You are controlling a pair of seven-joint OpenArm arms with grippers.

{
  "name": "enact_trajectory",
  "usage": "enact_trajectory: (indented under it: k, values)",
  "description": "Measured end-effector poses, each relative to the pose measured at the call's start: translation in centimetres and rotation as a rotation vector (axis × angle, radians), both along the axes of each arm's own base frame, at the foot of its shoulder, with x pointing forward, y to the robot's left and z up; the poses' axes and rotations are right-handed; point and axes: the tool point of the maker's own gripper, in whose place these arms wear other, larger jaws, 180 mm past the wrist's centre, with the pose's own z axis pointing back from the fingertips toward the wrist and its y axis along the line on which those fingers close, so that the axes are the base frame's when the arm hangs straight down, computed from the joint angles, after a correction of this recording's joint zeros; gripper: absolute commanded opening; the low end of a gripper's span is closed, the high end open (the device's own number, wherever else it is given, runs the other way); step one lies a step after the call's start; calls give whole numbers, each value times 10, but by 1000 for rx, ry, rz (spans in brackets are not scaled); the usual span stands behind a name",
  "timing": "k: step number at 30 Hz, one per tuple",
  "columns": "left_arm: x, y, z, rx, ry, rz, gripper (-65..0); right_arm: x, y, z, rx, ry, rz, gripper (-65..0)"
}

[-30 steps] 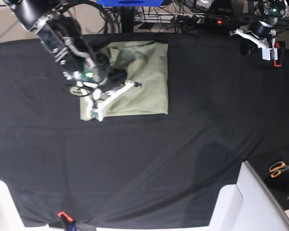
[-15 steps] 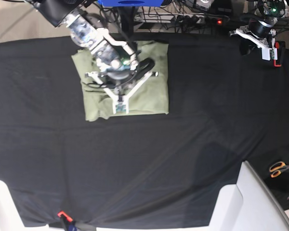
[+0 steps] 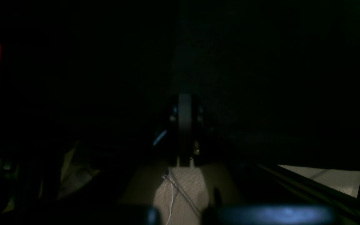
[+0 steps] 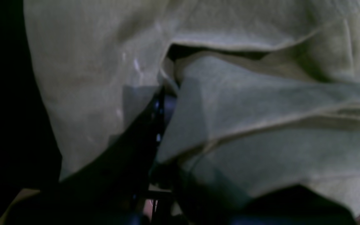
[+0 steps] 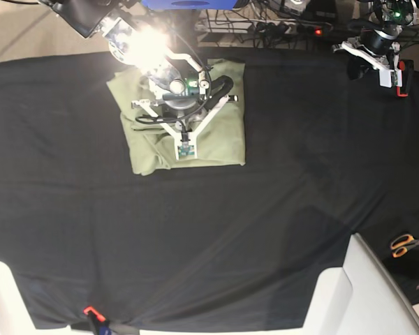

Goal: Fold the T-shirt properly
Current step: 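Press the right gripper down on the folded shirt bundle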

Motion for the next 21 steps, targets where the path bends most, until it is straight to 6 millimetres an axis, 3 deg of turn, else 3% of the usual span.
enact_trajectory:
  k: [11,17,21]
  values:
    - [0,0,0,0,0,0,-650,4,13,15,48,-20,2,-645]
    - [-6,1,-18,-35,36,33,-650,8,17,19,60,-42,-1,-645]
    - [-8,1,-19,-36,42,35,-650,14,15,21,61,-69,-8,-645]
